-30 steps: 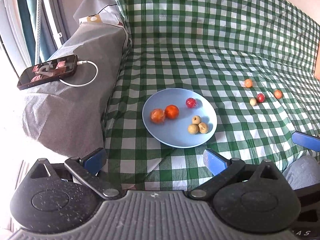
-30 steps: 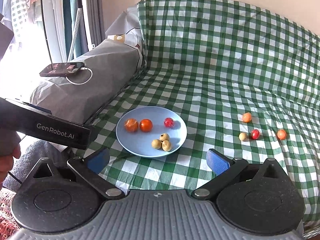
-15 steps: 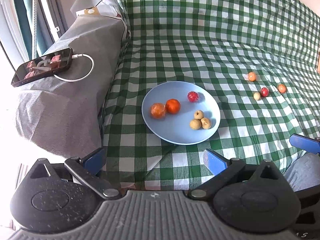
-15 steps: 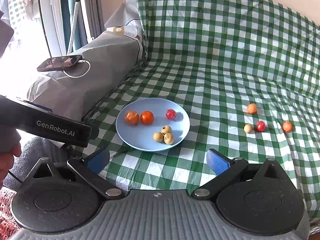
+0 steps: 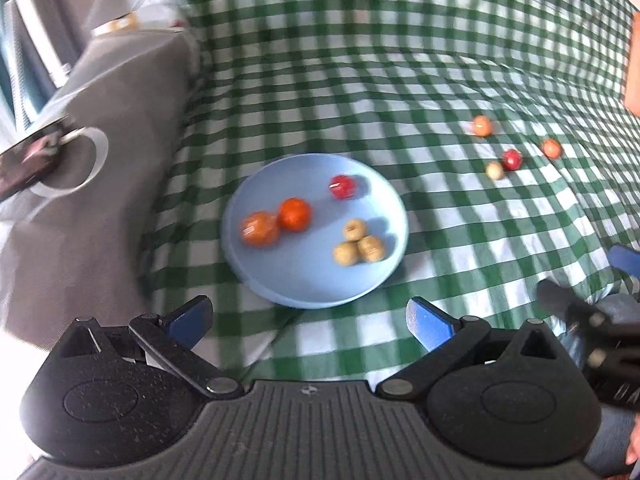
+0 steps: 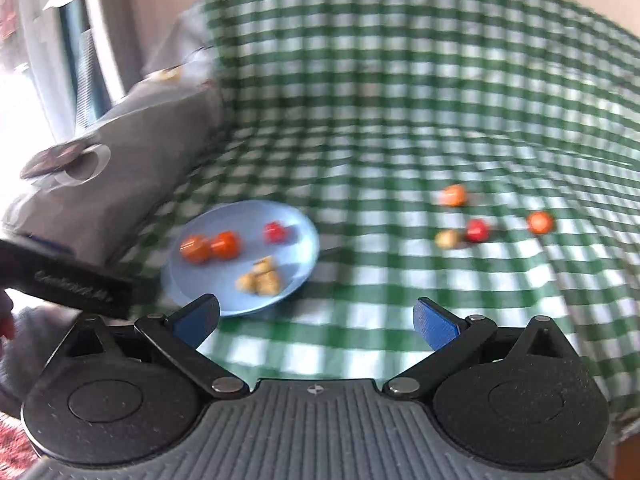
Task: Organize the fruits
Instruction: 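Grasp a tan fruit with the left tool while the right tool grasps a tangerine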
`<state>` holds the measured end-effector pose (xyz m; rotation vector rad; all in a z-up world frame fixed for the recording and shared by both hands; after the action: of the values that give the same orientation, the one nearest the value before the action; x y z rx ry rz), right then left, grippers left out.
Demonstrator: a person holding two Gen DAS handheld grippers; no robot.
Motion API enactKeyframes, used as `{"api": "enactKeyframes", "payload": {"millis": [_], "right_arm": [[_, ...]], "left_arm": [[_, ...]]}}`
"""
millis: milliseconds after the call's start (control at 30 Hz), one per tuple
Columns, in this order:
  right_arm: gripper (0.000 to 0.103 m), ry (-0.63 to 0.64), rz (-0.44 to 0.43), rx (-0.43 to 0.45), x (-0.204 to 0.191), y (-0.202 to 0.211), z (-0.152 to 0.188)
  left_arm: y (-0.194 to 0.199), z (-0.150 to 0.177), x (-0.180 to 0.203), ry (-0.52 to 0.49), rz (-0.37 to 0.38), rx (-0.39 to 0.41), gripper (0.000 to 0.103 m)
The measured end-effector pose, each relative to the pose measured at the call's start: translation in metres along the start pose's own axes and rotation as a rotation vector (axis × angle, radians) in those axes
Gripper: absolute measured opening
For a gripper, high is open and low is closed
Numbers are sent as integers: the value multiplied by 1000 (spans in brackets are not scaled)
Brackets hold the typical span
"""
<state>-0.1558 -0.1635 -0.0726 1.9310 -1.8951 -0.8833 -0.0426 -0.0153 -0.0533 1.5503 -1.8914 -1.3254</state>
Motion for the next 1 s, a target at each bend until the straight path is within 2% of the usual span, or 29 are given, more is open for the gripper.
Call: {"api": "enactKeyframes", "payload": {"millis": [167, 300, 367, 567, 733, 833, 933, 1000], "right_arm": [[102, -95, 130, 42, 76, 0, -5], [102, -134, 212, 64, 133, -12, -13], [102, -152, 252, 79, 162, -21, -18], [102, -208, 317, 113, 243, -64, -33], [102, -205, 400, 113, 307, -118, -47], [102, -228, 398, 90, 334, -148, -50], [102, -218, 378, 71, 345, -173, -51], [102, -207, 384, 38, 349, -187, -49]], "left_arm": [[-15, -33, 53, -48, 60, 17, 103], [-36, -61, 101, -75, 139, 7, 103], [-49, -75, 126, -98, 150, 15, 103], [-97, -109, 204, -194, 183, 35, 103], [-145, -127, 251, -219, 210, 16, 103], [-161, -131, 264, -232, 221, 18, 103], [-169, -136, 272, -250, 229, 38, 103], [-175, -137, 275, -263, 230, 22, 103]]}}
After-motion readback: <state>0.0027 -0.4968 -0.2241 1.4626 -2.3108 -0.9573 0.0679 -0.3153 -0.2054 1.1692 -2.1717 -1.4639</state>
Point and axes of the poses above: each gripper's, at about its wrist camera, not at the fingertips, and y roughly against the way its jaws point, x to its right, z to its underside, the point moved 5 cm from there along -y, roughly the way its jaws point, and after that the axes turned 12 degrees about -z, right-handed, at the moved point
